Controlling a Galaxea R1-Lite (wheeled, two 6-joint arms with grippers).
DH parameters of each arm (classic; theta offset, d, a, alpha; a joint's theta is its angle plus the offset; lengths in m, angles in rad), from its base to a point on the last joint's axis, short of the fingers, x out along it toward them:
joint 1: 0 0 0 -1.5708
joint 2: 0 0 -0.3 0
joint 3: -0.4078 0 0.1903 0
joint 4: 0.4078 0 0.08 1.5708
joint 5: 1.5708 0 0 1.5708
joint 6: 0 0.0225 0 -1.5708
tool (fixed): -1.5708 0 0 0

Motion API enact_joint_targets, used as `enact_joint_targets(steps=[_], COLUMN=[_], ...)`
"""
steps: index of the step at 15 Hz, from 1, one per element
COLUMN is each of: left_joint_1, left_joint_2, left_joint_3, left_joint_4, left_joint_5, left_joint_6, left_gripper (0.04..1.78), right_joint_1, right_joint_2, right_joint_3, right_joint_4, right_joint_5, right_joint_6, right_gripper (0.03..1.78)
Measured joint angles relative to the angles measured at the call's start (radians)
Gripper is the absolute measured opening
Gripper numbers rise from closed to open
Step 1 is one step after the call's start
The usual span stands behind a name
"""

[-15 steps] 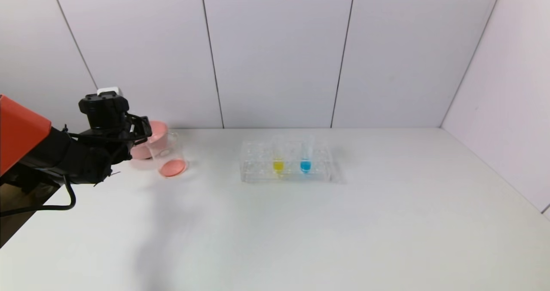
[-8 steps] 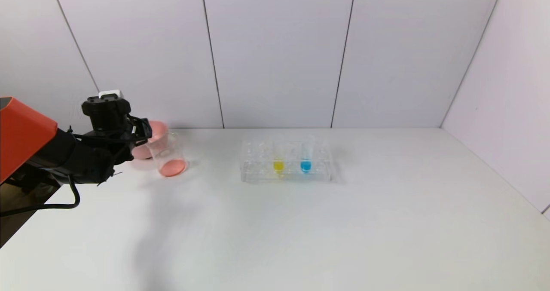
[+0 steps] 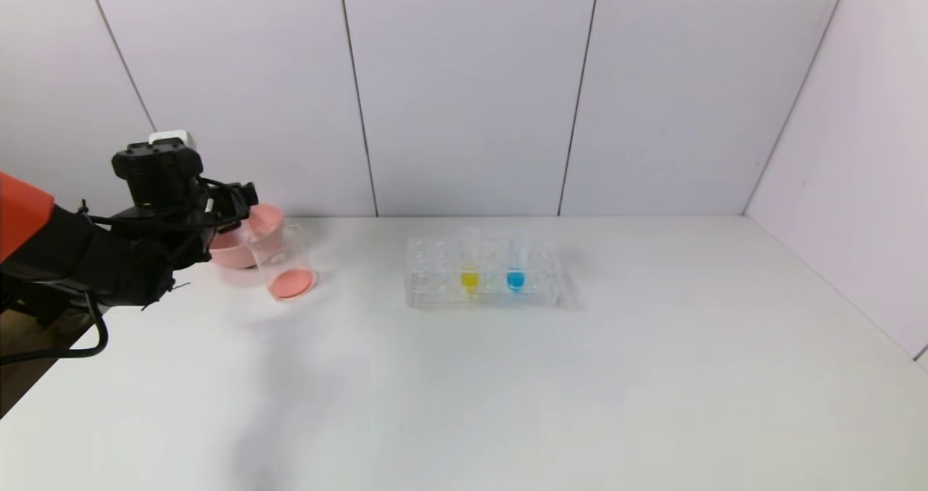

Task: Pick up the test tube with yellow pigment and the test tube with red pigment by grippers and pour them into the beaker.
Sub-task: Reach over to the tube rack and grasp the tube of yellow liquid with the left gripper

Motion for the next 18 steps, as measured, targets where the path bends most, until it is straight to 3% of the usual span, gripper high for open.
enact_joint_targets(steps=[2,7,10,12,14,18], left_joint_1=[-0.003,-0.010,-0.081,-0.175,-0.294,-0.598], left_joint_2=[-0.092,-0.364,-0.505,-0.561,-0.593,-0.581], left_joint_3=[0.077,0.334,0.503,0.578,0.629,0.647], left_joint_4=[0.012,0.026,0.056,0.080,0.095,0.088], left_joint_5=[-0.101,-0.525,-0.720,-0.729,-0.683,-0.420], left_joint_6=[0.003,0.018,0.080,0.111,0.114,0.034], left_gripper=[1.75,1.75,1.75,1.75,1.75,1.75], right_joint_1=[0.000,0.000,0.000,0.000,0.000,0.000], right_joint_2=[0.000,0.000,0.000,0.000,0.000,0.000], right_joint_3=[0.000,0.000,0.000,0.000,0.000,0.000], right_joint_4=[0.000,0.000,0.000,0.000,0.000,0.000], right_joint_5=[0.000,0.000,0.000,0.000,0.000,0.000], right_joint_6=[0.000,0.000,0.000,0.000,0.000,0.000], right_gripper=[1.71,1.71,1.71,1.71,1.71,1.71])
